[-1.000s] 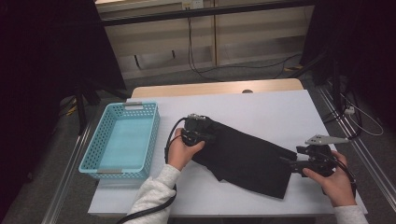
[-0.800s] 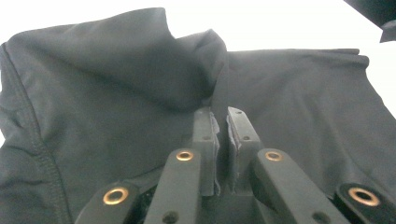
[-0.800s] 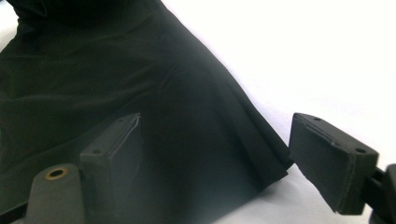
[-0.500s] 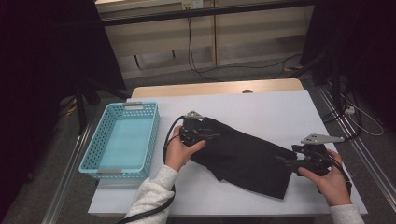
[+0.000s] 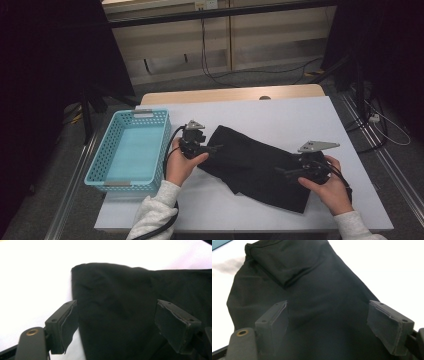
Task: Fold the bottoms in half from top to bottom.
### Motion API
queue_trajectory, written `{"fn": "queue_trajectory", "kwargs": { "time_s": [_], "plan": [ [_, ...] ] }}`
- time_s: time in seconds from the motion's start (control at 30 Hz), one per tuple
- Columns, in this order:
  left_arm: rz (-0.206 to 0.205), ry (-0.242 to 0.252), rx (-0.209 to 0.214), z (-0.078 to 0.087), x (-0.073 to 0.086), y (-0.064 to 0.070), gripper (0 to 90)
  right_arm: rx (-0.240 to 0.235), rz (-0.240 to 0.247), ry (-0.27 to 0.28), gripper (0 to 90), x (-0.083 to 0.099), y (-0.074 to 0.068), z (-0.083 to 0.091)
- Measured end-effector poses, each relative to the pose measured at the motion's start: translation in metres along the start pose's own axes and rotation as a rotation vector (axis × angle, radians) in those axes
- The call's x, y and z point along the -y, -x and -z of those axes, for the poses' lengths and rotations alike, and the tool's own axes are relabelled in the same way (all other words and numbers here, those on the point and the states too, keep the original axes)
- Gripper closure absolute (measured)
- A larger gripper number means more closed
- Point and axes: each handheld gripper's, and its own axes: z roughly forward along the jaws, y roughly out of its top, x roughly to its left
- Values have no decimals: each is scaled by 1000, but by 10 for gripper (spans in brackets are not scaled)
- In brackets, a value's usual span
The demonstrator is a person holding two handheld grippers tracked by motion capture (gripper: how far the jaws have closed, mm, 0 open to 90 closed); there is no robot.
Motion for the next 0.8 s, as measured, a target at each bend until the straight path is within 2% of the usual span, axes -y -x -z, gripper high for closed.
{"fn": "queue_trajectory", "kwargs": {
  "time_s": [0.27,0.6,0.73,0.8],
  "plan": [
    [36,-24,-29,7,11,-9,179,-28,36,-28,191,-10,-12,-23],
    [16,-33,-59,12,18,-13,146,-63,67,-29,230,-17,-27,-43],
    [14,-29,-64,15,19,-15,140,-65,49,-2,308,-22,-29,-47],
    [21,-25,-61,16,19,-15,141,-62,48,0,317,-22,-29,-47]
  ]
}}
